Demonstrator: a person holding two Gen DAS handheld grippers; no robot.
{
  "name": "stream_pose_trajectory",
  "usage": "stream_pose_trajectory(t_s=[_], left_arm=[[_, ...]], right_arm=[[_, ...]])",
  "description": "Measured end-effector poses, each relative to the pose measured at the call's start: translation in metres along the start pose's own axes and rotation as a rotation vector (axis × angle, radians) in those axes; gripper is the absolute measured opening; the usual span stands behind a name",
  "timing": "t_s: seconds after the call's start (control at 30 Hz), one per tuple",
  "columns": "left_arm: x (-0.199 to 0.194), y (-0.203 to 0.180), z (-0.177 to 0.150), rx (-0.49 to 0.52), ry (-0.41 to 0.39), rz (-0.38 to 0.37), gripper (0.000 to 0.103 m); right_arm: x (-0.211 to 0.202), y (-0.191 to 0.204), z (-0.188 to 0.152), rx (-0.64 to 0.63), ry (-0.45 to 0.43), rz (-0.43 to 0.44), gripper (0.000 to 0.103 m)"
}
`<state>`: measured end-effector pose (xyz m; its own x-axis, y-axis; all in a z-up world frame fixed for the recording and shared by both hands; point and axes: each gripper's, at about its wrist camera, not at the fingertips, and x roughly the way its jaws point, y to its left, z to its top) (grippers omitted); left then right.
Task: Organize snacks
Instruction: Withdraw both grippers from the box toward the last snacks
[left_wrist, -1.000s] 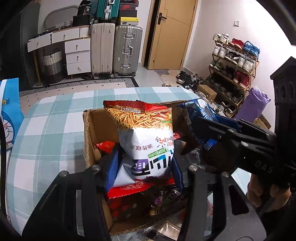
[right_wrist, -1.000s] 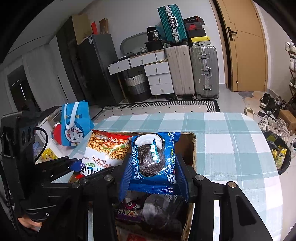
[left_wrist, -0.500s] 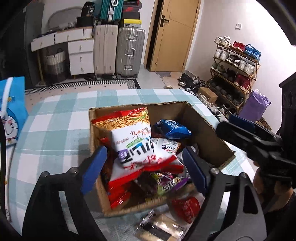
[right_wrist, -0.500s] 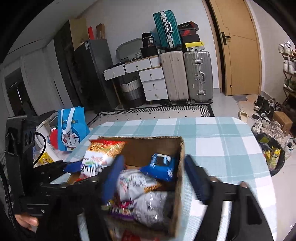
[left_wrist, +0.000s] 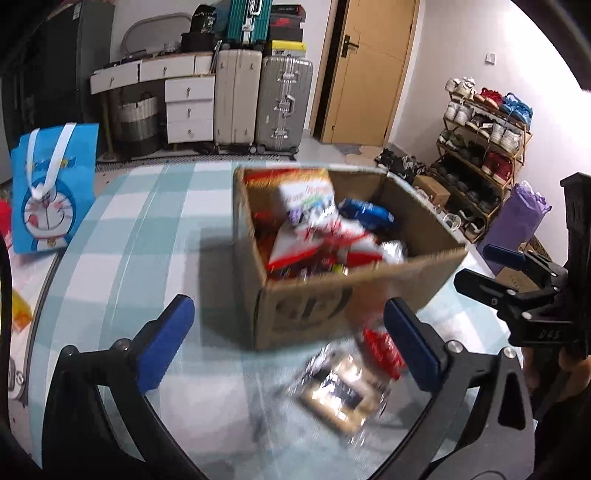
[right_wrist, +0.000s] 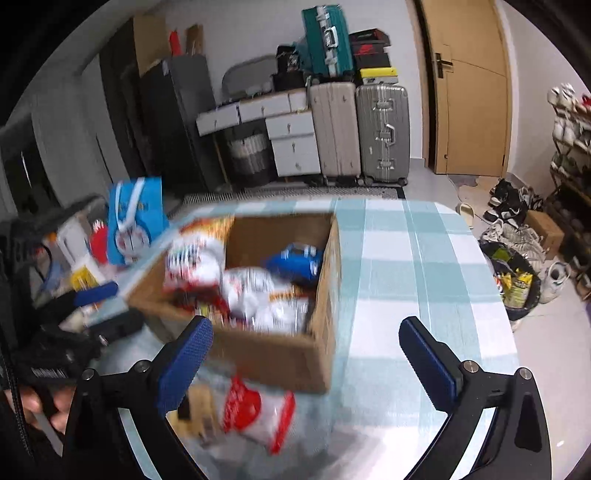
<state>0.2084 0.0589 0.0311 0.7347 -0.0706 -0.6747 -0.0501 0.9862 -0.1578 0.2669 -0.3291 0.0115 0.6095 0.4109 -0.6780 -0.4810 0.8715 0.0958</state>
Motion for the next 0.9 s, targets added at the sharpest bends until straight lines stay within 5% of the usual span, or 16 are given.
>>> stream_pose_trajectory(t_s=[0.47, 0.9], left_arm=[[0.017, 0.004, -0.051, -0.014, 0.123, 0.048, 0.102], [0.044, 0.014, -0.072, -0.053, 0.219, 0.024, 0.102]], right_arm=[[0.023, 0.009, -0.077, 0.016, 0.187, -0.035, 0.102], [0.051, 0.020, -0.081, 0.057, 0.242, 0.013, 0.102]])
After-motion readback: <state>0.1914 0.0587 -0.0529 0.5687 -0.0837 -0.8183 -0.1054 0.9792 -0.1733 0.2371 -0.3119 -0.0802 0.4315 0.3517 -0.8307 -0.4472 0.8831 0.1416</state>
